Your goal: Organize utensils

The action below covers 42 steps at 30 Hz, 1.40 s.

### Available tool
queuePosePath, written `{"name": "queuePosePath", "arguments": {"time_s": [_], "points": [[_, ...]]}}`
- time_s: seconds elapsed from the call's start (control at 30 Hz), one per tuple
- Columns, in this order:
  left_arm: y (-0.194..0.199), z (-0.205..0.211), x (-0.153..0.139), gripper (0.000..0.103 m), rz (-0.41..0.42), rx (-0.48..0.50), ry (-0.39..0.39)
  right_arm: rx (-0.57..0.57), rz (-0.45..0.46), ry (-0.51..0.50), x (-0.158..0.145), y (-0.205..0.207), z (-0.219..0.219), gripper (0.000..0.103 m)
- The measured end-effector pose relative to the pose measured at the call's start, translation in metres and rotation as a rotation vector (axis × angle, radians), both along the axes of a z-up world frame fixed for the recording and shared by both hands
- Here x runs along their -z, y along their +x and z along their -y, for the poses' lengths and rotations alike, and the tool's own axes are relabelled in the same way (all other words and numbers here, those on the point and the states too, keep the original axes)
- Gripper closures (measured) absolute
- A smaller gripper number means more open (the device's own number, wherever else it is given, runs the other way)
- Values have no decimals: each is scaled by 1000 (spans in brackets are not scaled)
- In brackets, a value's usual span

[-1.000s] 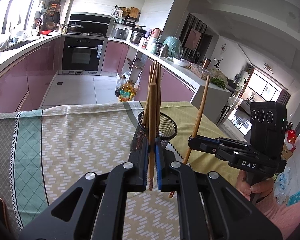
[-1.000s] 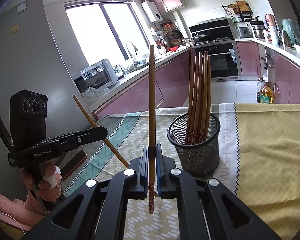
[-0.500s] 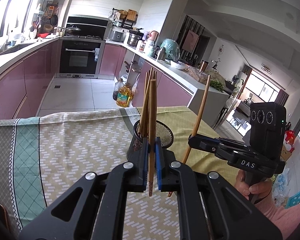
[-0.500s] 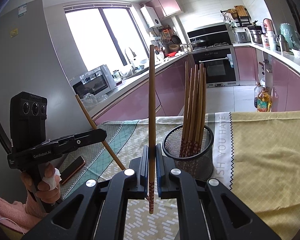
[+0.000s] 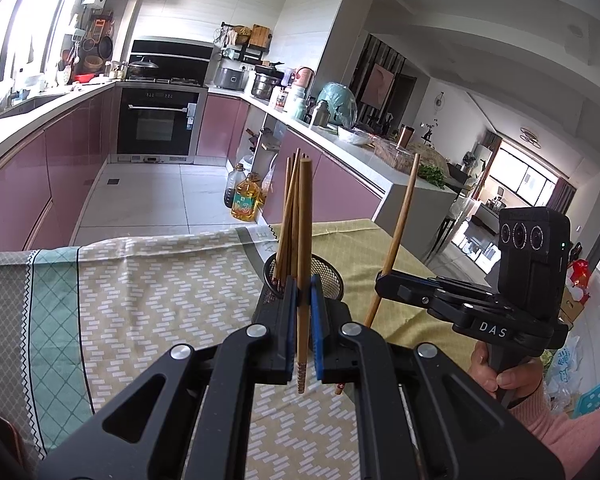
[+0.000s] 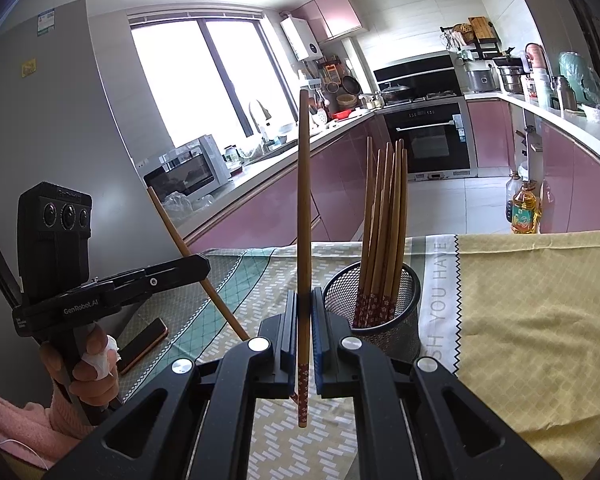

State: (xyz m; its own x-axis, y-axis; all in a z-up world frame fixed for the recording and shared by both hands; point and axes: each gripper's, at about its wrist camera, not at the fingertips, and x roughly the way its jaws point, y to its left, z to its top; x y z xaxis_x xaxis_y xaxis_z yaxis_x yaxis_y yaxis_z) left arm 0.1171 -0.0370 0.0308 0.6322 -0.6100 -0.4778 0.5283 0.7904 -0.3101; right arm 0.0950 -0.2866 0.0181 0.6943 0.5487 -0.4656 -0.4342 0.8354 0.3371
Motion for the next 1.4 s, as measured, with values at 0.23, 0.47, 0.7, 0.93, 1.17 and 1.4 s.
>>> {"name": "queuePosePath", "arguments": {"time_s": [0.23, 0.47, 0.7, 0.93, 1.17, 1.4], "points": [[2, 4, -2, 96, 8, 7, 7, 3, 8, -3, -3, 2, 1, 97], [2, 8, -6, 96, 17, 10, 14, 0, 9, -4, -4, 5, -1, 97], [3, 11, -9, 96, 22, 15, 18, 1, 11, -5, -5, 6, 0, 97], [4, 14, -11, 96, 25, 17, 23, 1, 11, -5, -6, 7, 0, 97], [6, 14, -13, 96, 29, 16, 25, 1, 11, -4, -6, 7, 0, 97], [8, 16, -18, 96, 39, 19, 28, 4, 19, -5, -12, 12, 0, 97]]}}
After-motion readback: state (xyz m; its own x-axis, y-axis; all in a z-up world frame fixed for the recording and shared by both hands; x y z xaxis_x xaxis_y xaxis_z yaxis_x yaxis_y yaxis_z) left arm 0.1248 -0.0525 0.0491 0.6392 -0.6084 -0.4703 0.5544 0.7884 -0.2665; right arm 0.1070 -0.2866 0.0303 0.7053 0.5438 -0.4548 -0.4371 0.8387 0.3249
